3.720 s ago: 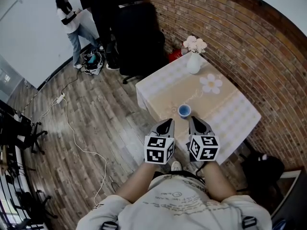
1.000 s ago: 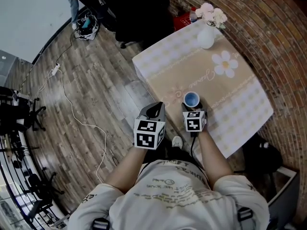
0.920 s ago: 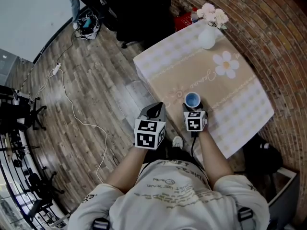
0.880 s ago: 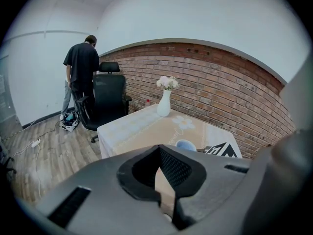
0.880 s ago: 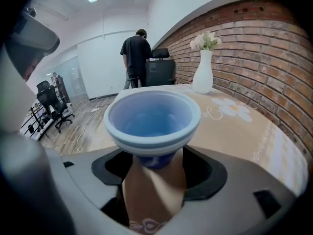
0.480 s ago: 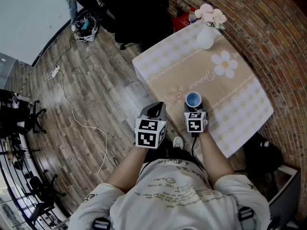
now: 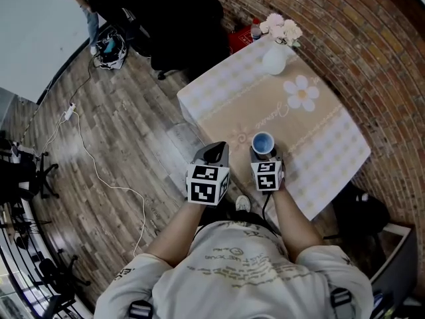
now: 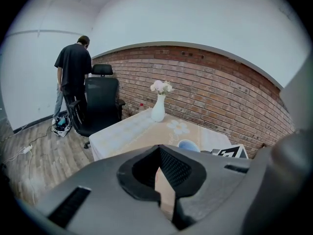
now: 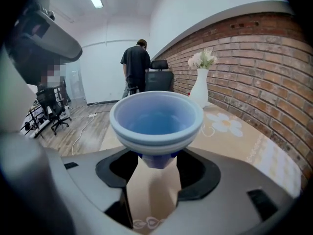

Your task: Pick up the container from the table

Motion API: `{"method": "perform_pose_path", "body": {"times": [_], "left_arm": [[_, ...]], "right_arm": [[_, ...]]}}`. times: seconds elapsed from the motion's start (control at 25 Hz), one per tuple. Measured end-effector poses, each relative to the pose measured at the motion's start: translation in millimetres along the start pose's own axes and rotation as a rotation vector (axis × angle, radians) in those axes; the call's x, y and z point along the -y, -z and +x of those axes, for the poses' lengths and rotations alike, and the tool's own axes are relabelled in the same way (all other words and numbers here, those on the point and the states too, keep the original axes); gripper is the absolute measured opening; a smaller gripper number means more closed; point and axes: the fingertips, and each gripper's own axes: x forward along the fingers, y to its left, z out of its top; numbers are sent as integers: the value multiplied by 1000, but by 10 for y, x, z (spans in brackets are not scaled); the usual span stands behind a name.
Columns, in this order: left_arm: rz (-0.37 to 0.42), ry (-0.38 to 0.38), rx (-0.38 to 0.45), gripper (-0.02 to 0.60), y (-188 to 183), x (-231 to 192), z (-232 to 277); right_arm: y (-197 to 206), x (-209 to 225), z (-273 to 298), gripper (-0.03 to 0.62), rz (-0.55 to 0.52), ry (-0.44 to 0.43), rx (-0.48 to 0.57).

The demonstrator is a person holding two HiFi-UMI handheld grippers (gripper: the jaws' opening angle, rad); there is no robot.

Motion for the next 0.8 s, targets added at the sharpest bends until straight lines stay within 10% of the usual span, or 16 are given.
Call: {"method": "perform_pose_path", "body": {"times": [0.8], "left_arm": [[85,111,103,2,-556,138,-66]], "right_arm": [[-1128,-25,-789,247,45,41,193]]}}
